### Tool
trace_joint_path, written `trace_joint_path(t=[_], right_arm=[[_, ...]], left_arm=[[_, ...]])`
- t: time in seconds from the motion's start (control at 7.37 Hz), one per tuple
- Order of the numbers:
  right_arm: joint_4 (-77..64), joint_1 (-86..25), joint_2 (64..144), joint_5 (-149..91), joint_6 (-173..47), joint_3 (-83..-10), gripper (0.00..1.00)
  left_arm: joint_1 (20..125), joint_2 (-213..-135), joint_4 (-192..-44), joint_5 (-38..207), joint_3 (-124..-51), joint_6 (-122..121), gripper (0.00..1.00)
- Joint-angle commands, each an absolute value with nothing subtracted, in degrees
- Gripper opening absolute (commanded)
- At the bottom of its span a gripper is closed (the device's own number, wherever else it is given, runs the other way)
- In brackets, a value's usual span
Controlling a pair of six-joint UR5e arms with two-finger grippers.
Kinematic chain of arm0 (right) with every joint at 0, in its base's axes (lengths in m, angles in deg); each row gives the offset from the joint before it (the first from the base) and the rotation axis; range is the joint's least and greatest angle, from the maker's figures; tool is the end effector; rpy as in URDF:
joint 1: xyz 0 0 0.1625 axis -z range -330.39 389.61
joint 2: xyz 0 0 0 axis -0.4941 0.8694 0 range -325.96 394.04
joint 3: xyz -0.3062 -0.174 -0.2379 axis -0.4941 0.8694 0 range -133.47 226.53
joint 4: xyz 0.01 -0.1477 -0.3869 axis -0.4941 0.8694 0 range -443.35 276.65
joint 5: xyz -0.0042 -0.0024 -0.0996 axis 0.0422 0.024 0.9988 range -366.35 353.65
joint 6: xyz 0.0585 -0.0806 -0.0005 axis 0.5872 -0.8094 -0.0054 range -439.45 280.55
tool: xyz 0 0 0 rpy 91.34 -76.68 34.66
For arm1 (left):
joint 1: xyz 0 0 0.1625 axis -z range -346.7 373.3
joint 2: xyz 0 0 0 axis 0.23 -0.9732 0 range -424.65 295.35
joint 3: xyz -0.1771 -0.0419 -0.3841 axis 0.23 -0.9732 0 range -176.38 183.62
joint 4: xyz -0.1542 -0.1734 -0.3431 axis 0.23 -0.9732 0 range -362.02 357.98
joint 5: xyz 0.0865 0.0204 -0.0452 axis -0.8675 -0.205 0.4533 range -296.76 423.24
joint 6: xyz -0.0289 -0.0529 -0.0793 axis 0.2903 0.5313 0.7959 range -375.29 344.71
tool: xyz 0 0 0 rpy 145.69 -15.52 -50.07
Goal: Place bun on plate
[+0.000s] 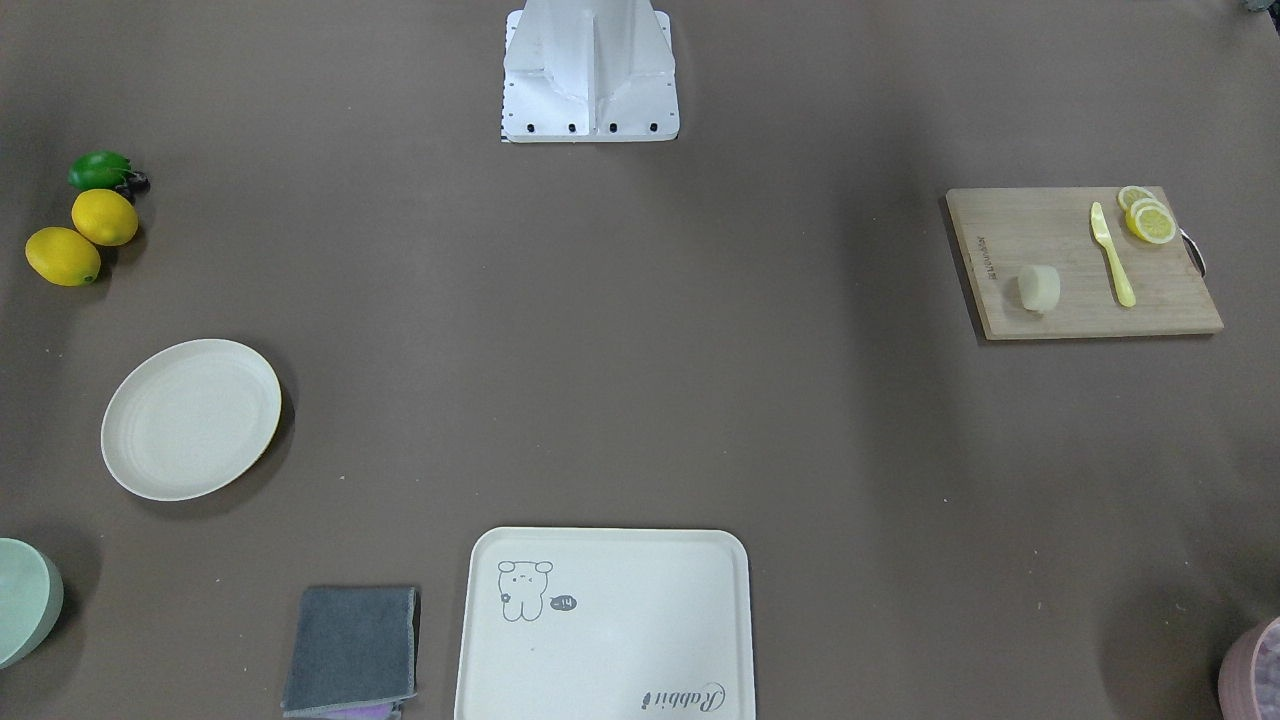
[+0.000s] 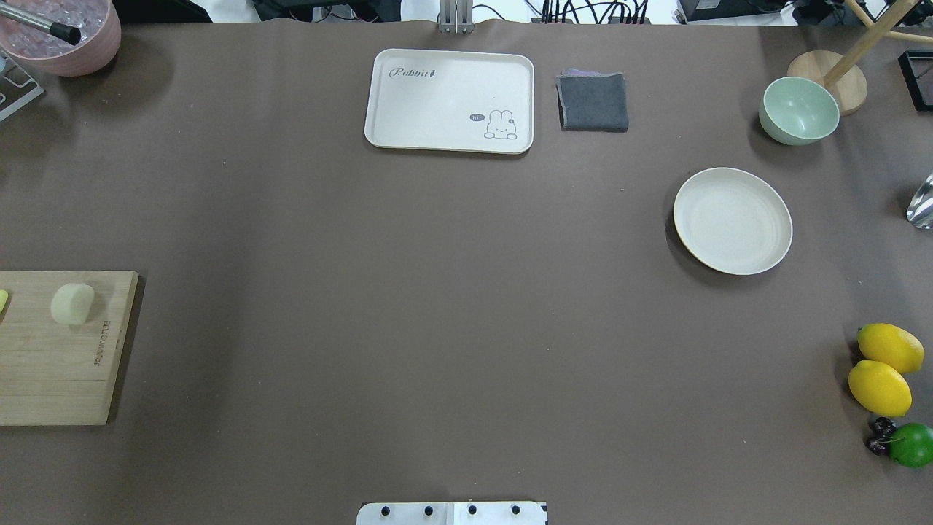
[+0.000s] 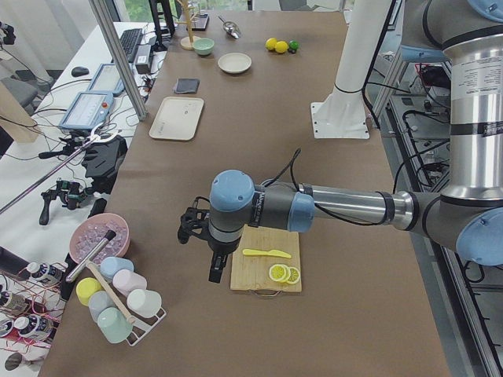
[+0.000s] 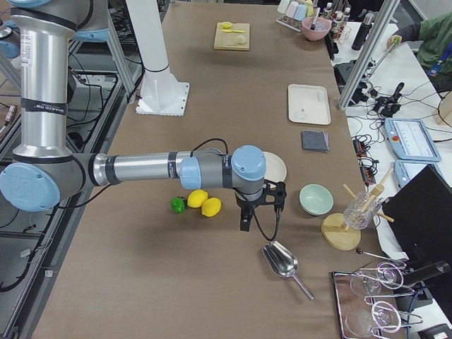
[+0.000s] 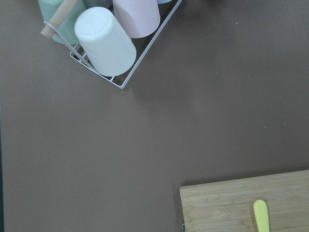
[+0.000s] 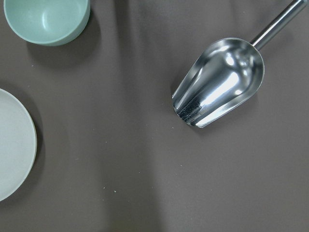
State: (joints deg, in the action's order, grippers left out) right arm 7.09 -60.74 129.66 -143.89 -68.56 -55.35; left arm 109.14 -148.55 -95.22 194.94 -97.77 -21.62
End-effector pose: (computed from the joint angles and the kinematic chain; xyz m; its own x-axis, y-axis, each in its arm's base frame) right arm 0.0627 -0.4539 0.5995 0.6623 0.1186 0.7398 -0.1337 0.9903 -0.0390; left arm -0.1131 -0.4458 0.6078 0.7593 0.1300 -0.6376 0.0171 0.9755 0.2193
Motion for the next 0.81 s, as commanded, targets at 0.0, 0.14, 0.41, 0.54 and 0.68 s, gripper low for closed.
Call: trace_joint_path(t=[0.0, 0.14, 0.41, 0.54, 0.68], right_arm=[[7.1, -60.7, 129.7, -143.9, -68.6, -55.3, 1.0], [7.1, -60.7, 129.7, -144.0, -68.6, -55.3, 1.0], [7.0, -60.7, 129.7, -144.1, -68.5, -55.4, 1.0], [7.1, -60.7, 129.8, -144.0, -68.5, -55.7, 1.0], [7.1, -60.8, 129.9, -144.0, -68.5, -55.8, 1.0]], left_arm=[[108.8, -148.4, -94.8, 195.3, -97.7, -21.7, 0.98], [108.8, -148.4, -94.8, 195.3, -97.6, -21.6, 0.98], [108.7, -148.4, -94.9, 195.3, -97.6, -21.4, 0.98], [108.7, -148.4, -94.8, 195.3, -97.6, -21.4, 0.98], [108.7, -148.4, -94.9, 195.3, -97.6, -21.4, 0.98]])
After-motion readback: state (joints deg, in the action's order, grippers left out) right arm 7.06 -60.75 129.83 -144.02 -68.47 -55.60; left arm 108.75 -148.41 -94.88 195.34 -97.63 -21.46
